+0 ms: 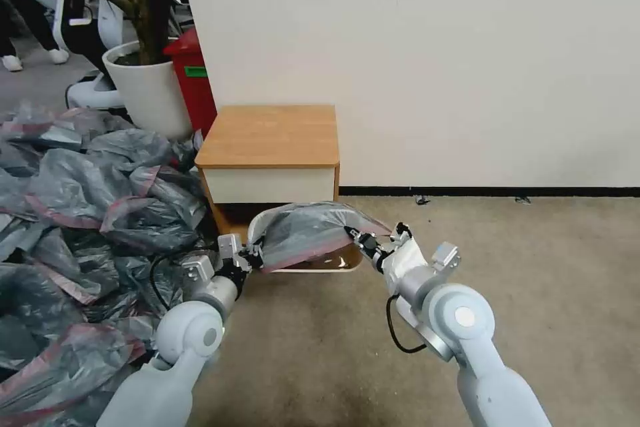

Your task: Pick up the garbage bag from the table and place it over the trash can.

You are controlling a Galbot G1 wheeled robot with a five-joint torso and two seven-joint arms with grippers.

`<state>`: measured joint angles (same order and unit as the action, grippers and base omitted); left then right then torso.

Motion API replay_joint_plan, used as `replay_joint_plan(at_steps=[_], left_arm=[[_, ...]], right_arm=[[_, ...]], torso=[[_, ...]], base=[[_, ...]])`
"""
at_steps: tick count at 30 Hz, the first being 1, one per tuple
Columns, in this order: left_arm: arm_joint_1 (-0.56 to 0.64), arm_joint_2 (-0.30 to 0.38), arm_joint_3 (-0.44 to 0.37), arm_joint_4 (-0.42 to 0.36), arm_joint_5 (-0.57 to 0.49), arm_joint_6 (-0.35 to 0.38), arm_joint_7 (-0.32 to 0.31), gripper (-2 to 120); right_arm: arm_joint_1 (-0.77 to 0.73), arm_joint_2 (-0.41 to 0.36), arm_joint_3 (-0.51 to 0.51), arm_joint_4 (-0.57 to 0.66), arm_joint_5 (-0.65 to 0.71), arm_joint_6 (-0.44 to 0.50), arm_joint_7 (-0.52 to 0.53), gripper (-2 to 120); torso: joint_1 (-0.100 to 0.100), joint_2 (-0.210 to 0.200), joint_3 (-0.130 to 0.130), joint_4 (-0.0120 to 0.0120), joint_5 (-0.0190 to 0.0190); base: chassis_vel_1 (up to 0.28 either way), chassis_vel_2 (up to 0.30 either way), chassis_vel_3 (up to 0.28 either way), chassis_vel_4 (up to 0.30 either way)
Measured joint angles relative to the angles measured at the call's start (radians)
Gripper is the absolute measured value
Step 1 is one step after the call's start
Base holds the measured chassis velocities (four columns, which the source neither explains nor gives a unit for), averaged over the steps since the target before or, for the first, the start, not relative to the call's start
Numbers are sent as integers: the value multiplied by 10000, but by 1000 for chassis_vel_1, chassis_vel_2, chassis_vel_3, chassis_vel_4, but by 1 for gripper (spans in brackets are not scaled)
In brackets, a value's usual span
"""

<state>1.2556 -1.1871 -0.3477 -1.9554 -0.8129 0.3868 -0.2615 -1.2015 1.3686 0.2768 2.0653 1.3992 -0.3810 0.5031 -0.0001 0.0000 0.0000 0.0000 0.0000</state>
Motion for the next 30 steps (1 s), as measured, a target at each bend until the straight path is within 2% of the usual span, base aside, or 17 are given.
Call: replay_joint_plan(at_steps=[17,30], left_arm=[[-307,-207,0,286,-611,-15,-636,3],[-639,-386,122,372,-1342,-62,-1455,3]], right_arm=[[-460,-58,209,244,-268,298,-387,0],[-856,-143,420,280,-331,332,-537,0]], torso=[[1,0,0,0,0],[0,0,0,0,0]], base=[[0,0,0,0],[0,0,0,0]])
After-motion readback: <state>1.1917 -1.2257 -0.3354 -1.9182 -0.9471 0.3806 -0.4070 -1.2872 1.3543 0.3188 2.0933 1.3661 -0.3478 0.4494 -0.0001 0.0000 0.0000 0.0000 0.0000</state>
